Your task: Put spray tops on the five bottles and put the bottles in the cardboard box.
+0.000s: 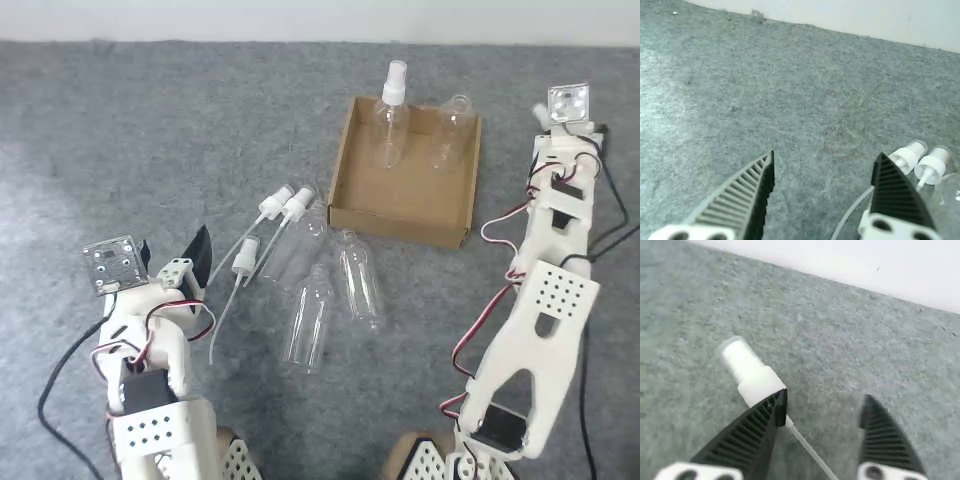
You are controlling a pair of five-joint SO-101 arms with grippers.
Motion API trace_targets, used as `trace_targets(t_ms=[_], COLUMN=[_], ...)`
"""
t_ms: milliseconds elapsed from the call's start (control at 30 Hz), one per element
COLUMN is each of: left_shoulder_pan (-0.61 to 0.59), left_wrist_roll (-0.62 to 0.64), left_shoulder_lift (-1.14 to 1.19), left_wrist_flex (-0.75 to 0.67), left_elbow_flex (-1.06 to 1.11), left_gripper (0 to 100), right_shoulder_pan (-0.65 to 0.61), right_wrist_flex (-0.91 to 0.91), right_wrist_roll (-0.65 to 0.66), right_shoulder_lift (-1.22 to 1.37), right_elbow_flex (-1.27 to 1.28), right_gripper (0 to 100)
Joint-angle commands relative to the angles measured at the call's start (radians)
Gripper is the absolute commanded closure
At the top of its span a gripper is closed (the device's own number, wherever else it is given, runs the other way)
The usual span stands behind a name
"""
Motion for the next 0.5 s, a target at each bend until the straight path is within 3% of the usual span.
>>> trace_targets(t_ms=[0,100,200,333,467], left_shoulder_pan=[0.003,0.003,0.003,0.003,0.003], left_wrist_roll=[-0.008,-0.008,-0.008,-0.008,-0.008], left_shoulder_lift=[-0.002,-0.002,-0.002,-0.002,-0.002], left_wrist_flex=[-0.029,-0.029,-0.029,-0.029,-0.029], left_elbow_flex=[-0.008,-0.007,-0.007,-0.007,-0.007], left_gripper=[70,70,70,70,70], right_shoulder_pan=[-0.012,-0.002,0.012,0.019,0.027], right_wrist_flex=[0.021,0.045,0.183,0.403,0.570], right_wrist_roll=[-0.003,0.005,0.089,0.218,0.224], right_shoulder_lift=[0.028,0.042,0.027,-0.022,-0.094], right_elbow_flex=[-0.064,-0.063,-0.072,-0.084,-0.084], right_gripper=[86.5,91.9,96.5,96.5,96.5])
